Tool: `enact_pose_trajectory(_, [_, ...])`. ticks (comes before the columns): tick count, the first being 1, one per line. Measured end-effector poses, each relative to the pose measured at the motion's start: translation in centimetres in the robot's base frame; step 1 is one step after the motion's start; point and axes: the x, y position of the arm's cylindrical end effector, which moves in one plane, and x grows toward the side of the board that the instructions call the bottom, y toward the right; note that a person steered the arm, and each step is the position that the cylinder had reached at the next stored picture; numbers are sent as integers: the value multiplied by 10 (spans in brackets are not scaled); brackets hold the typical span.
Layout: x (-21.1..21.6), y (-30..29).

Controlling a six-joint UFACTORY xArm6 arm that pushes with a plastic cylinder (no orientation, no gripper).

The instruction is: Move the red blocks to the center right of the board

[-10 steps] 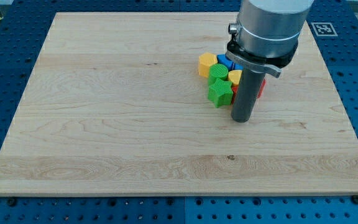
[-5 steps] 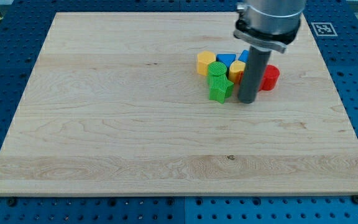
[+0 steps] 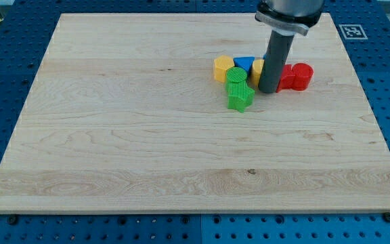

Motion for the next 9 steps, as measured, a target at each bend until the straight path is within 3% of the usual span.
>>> enact_pose_trajectory(9, [-66, 90])
